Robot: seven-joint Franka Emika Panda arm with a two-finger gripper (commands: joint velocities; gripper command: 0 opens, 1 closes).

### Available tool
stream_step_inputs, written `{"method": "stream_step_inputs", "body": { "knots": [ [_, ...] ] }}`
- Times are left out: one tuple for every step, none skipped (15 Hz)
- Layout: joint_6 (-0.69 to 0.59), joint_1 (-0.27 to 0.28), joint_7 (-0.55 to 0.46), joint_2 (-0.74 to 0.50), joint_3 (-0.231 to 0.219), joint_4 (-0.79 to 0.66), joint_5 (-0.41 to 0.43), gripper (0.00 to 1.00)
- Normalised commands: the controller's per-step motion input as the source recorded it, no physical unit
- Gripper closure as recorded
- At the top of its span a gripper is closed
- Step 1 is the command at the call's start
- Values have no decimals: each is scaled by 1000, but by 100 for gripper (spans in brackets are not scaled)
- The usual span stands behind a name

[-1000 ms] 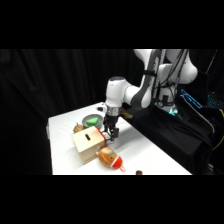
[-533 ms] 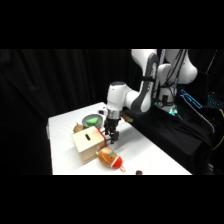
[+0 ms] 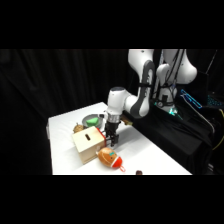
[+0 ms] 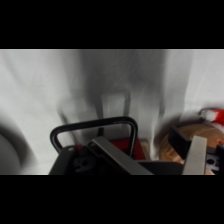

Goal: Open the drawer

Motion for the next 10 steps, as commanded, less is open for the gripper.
{"method": "stream_step_inputs", "body": {
  "knots": [
    [209,-95,-65,166,91,106,64,0],
    [213,-111,-66,155,110,103,61,0],
    [202,-104,-58,145,106,101,57,0],
    [194,-104,-56,129,112,87,51,0],
    [194,-78,-46,102,91,53,44,0],
    [194,-46,-36,60,63,-2,40,0],
    [192,-58,-38,23,77,-48,38,0],
    [208,-33,-33,-37,61,-134,34,0],
    [220,-21,-30,-75,55,-192,30,0],
    [232,6,-18,-129,37,-280,29,0]
  ]
}}
